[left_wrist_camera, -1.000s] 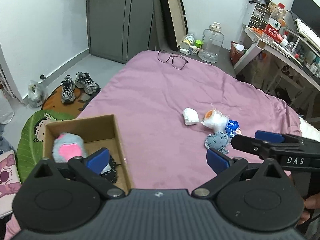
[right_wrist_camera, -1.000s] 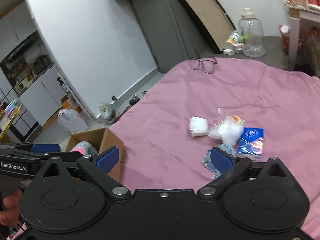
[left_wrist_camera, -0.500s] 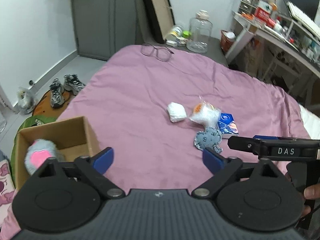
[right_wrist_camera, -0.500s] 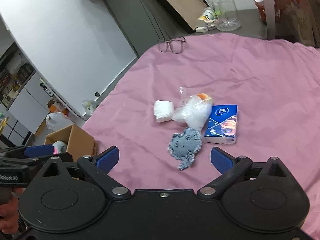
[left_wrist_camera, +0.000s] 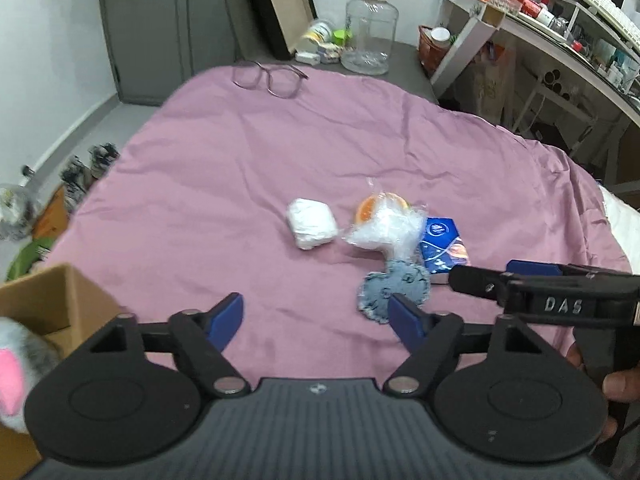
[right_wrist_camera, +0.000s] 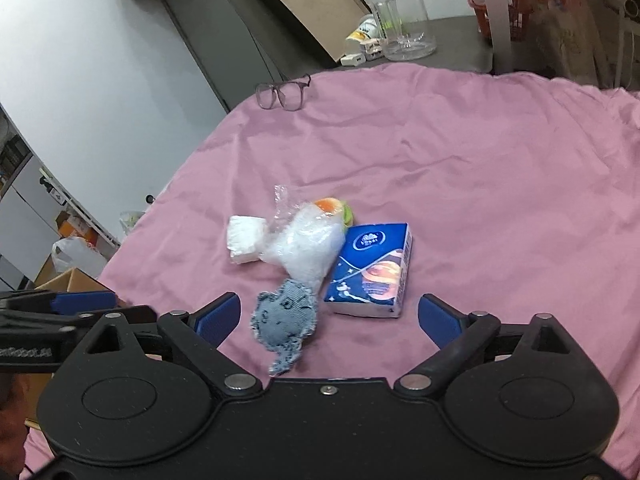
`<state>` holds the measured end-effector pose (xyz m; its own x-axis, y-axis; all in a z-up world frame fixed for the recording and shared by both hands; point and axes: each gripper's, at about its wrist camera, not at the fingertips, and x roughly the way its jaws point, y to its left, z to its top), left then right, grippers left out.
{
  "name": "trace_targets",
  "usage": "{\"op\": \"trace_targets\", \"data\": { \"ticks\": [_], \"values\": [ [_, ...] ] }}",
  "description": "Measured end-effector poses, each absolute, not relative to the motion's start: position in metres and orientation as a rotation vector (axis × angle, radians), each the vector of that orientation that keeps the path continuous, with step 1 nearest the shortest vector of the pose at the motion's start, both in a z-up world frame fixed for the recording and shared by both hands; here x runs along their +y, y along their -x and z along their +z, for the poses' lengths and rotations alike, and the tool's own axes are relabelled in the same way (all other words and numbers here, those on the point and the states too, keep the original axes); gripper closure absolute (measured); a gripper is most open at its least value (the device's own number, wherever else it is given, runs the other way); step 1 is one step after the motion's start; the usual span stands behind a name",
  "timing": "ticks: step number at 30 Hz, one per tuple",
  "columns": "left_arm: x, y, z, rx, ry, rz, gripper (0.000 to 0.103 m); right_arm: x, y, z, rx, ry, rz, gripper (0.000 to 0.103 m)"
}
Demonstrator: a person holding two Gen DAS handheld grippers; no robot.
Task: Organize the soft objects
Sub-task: 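Move the left tool to the denim plush while the right tool approaches the tissue pack, then grasp the denim plush with the left tool while the right tool grasps the tissue pack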
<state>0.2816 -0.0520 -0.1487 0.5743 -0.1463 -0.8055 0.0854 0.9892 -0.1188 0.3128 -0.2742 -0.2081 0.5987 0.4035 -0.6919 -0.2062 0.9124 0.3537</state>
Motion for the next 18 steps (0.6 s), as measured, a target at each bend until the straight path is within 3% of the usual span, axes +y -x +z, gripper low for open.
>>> {"op": "trace_targets", "data": {
  "ticks": [7,18],
  "values": [
    [-0.068,-0.307,-0.175,1.012,0.117,-0.191,0.034,-0.288,-0.325,-0.224,0.888,-0.287,0.32,0.016],
    [-0.089,-0.336,-0.205,1.07,0.135,-0.271,0.034,-0.303,-0.337,-0.238,0.902,-0.269,0.241,0.016]
  ]
}}
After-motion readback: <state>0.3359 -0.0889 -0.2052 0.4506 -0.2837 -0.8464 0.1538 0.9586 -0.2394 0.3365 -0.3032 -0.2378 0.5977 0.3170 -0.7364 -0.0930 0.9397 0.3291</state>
